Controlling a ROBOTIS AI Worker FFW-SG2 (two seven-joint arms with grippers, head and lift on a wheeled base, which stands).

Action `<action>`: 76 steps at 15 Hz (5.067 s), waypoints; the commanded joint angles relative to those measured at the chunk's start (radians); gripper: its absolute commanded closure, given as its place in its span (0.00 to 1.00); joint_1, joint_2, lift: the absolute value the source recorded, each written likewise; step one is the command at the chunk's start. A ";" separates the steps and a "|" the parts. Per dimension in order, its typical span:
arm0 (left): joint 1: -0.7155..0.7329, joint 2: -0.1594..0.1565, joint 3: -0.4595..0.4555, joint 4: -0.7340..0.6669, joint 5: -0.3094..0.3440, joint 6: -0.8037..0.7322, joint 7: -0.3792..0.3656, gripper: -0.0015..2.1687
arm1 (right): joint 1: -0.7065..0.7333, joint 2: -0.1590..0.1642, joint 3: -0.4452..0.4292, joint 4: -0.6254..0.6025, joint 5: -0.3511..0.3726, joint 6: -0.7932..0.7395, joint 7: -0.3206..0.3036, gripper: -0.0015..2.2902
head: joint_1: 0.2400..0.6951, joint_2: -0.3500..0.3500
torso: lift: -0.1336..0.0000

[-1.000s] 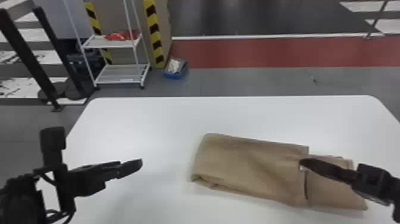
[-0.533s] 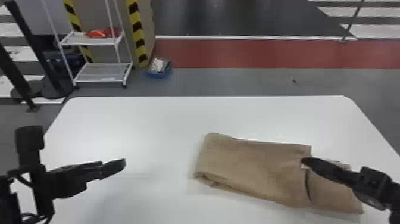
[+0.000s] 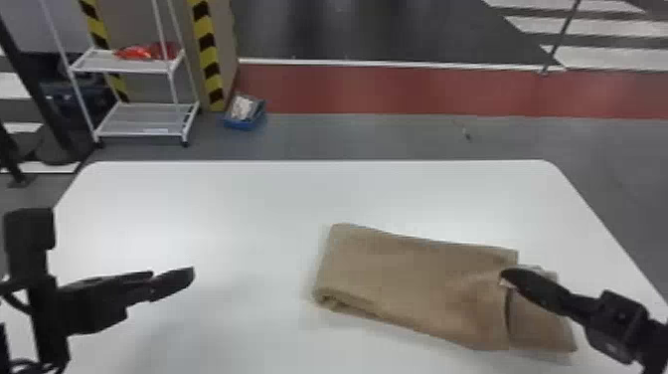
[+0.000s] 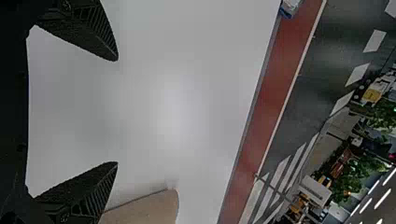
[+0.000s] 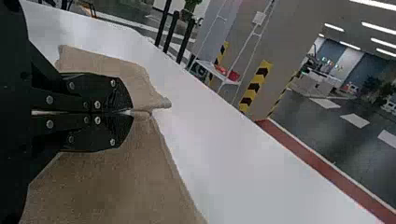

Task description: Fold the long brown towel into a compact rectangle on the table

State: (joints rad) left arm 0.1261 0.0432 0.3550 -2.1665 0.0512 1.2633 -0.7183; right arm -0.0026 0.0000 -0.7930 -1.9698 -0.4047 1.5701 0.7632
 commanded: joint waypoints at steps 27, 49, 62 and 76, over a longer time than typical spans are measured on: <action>0.020 -0.006 -0.001 -0.050 -0.001 0.037 -0.007 0.04 | -0.008 -0.149 -0.410 0.201 -0.181 0.002 0.027 0.65 | 1.00 0.15 | 0.07; 0.024 -0.005 -0.011 -0.053 -0.007 0.040 -0.003 0.04 | 0.052 -0.241 -0.296 0.301 -0.078 0.002 0.008 0.04 | 1.00 0.00 | 0.07; 0.018 0.003 0.015 -0.023 -0.005 0.009 -0.009 0.04 | 0.004 -0.302 -0.137 0.302 0.058 0.002 -0.061 0.11 | 1.00 0.02 | 0.07; 0.012 0.006 0.036 0.007 0.003 -0.009 -0.010 0.04 | -0.008 -0.356 -0.083 0.298 0.092 0.002 -0.042 0.53 | 1.00 0.05 | 0.07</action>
State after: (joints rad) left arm 0.1370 0.0480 0.3908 -2.1608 0.0537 1.2542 -0.7294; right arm -0.0093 -0.3526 -0.8819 -1.6730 -0.3146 1.5701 0.7196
